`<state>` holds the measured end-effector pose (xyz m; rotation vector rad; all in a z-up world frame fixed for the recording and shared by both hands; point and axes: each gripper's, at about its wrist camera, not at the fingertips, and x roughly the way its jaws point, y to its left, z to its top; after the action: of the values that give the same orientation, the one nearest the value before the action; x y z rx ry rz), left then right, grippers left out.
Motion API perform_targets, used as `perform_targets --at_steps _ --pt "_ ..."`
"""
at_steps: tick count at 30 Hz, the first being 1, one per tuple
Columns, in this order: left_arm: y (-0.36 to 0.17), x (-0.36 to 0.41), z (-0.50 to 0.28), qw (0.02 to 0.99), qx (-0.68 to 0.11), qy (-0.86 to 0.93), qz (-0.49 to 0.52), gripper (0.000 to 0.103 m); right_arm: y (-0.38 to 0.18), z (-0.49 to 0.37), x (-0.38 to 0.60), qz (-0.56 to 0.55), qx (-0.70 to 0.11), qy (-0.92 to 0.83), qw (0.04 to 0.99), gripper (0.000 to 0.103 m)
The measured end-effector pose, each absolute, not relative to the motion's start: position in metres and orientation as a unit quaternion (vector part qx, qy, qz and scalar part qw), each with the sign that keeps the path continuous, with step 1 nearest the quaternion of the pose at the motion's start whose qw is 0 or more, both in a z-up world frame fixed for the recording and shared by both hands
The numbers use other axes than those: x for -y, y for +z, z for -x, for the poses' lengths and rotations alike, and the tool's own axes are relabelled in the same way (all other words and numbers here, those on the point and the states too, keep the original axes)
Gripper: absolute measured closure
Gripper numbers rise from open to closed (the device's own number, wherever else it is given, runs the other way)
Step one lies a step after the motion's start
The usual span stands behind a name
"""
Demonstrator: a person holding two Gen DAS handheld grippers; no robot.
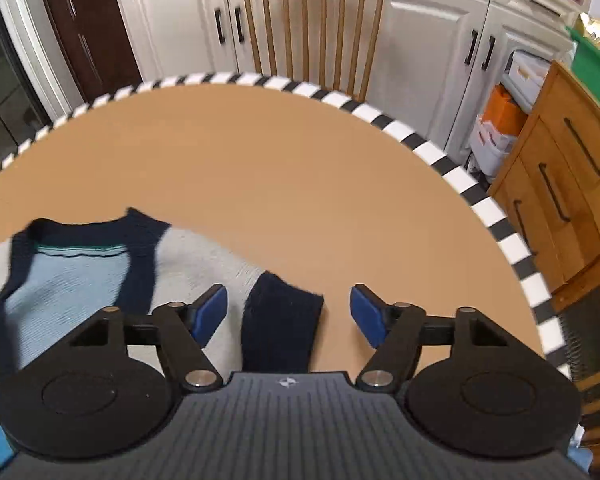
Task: Fold clothes
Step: 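Shake out and lay the cardigan flat, buttons up, with both grippers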
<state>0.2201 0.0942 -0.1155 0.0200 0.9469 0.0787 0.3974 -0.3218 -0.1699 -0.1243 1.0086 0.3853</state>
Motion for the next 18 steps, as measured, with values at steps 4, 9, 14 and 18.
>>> perform_targets --at_steps 4,9,14,18 --pt "-0.135 -0.102 -0.228 0.878 -0.476 0.035 -0.024 0.049 -0.189 -0.408 0.319 0.022 -0.513 0.206 0.833 0.035" --pt "-0.153 -0.103 -0.236 0.872 -0.488 0.030 -0.005 0.059 -0.194 -0.405 0.313 0.054 -0.514 0.207 0.831 0.072" --pt "-0.148 -0.103 -0.237 0.865 -0.501 0.022 0.034 0.088 -0.185 -0.408 0.315 0.017 -0.523 0.203 0.828 0.092" --pt "-0.128 -0.111 -0.231 0.885 -0.459 0.056 0.048 0.089 -0.152 -0.395 0.309 -0.013 -0.484 0.224 0.846 0.094"
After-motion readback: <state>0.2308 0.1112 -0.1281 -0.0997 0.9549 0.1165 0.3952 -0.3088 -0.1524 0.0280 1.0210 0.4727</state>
